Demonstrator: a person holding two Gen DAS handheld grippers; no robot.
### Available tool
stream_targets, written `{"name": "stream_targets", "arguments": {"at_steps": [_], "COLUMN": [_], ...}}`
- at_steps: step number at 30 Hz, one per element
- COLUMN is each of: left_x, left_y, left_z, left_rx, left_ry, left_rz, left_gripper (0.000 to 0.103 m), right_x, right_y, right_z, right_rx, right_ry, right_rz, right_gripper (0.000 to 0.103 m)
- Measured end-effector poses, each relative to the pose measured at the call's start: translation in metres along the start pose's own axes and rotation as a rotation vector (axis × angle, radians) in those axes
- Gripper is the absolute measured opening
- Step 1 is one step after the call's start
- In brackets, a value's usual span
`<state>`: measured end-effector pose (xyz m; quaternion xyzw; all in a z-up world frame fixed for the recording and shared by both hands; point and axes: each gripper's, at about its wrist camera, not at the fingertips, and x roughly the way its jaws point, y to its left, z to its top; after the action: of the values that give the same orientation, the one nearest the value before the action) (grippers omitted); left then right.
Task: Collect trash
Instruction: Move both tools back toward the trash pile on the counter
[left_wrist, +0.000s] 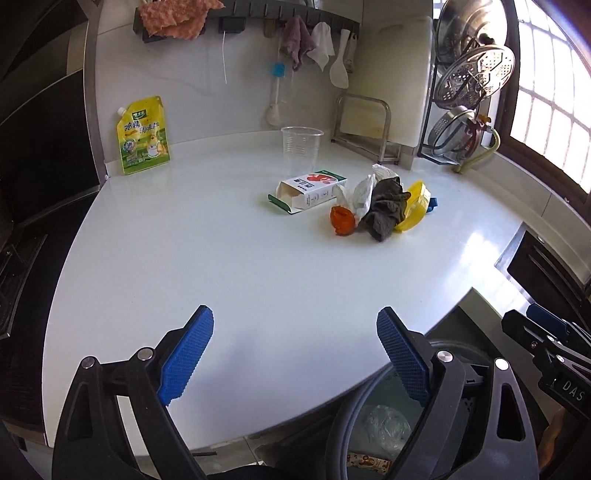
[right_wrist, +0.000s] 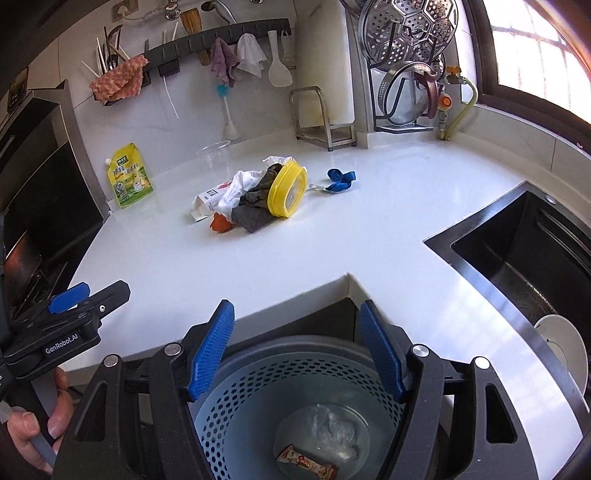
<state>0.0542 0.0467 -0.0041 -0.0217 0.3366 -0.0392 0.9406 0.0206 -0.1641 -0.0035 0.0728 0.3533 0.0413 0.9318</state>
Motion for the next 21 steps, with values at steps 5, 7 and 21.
{"name": "stream_targets", "arguments": {"at_steps": [5, 7, 21], "left_x": [0.017, 0.025, 0.078], "left_y": [0.0, -0.002, -0.008], "left_z": [0.023, 0.031, 0.057], "left_rx": [-0.005, 0.0, 0.02], "left_ry": [-0.025, -0.032, -0.019], "left_rz": [0.003, 0.008, 0.039], "left_gripper": [0.09, 0.09, 0.09], "right_x": [0.019, 0.027, 0.103], "right_y": [0.003, 0.004, 0.012], "right_z": [0.023, 0.031, 0.086], "right_rx": [-0.015, -0.02, 0.002], "right_ry": [-0.003, -0.005, -0.001], "right_rz": [-0.009, -0.006, 0.026], "right_gripper": [0.068, 0.068, 0.068]}}
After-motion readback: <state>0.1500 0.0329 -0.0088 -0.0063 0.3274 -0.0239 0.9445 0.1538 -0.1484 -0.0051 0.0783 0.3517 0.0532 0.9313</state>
